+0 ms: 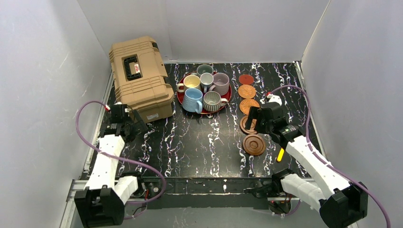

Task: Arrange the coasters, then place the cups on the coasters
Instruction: Move the coaster to the corner of the board.

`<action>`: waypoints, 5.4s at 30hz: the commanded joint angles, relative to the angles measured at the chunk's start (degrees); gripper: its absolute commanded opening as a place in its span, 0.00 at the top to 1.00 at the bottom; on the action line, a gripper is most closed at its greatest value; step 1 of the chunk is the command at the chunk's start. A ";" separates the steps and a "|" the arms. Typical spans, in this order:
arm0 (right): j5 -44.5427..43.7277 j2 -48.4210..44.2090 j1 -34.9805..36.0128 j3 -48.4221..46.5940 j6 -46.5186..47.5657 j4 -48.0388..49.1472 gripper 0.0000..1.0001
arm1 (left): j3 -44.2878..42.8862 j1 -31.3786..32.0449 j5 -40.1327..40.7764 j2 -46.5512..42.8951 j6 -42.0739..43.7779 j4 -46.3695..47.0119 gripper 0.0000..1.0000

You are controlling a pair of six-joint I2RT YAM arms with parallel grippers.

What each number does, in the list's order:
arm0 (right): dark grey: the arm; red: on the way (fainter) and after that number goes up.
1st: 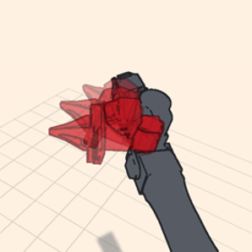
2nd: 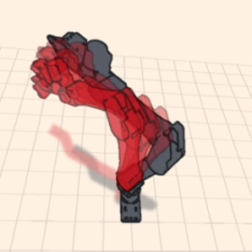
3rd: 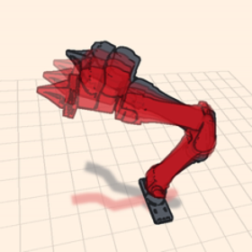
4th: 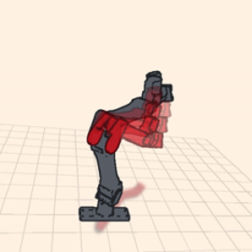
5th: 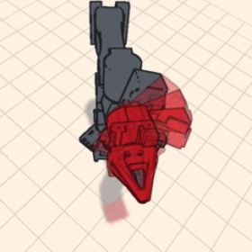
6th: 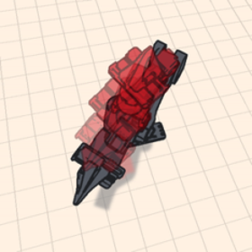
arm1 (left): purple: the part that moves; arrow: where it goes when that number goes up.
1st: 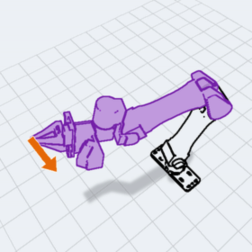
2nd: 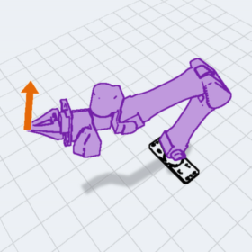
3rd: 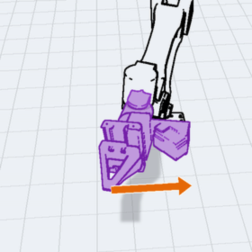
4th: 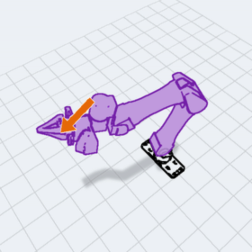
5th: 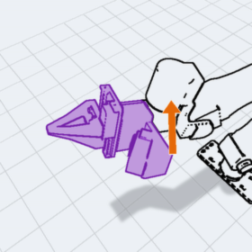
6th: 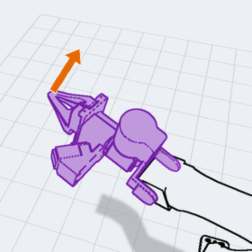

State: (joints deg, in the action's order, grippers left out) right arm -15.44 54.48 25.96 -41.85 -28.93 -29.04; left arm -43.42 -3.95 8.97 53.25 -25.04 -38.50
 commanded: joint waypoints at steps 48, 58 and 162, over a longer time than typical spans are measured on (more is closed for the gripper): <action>4.78 -4.41 -4.77 1.23 2.36 1.56 0.02 | -0.56 -11.98 -4.63 18.84 4.20 19.38 0.30; 5.43 -4.35 -4.95 1.90 2.16 2.20 0.02 | -0.60 -11.97 -7.34 25.11 5.14 25.64 0.34; 11.04 -0.85 -5.48 -0.20 2.89 -4.09 0.02 | 3.53 41.12 5.08 0.51 -17.19 -2.93 0.24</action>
State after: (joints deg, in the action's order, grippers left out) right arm -5.17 53.23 20.64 -40.18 -26.52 -33.17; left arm -39.35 37.45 9.65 55.09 -43.55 -29.12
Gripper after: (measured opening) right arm 0.983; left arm 0.753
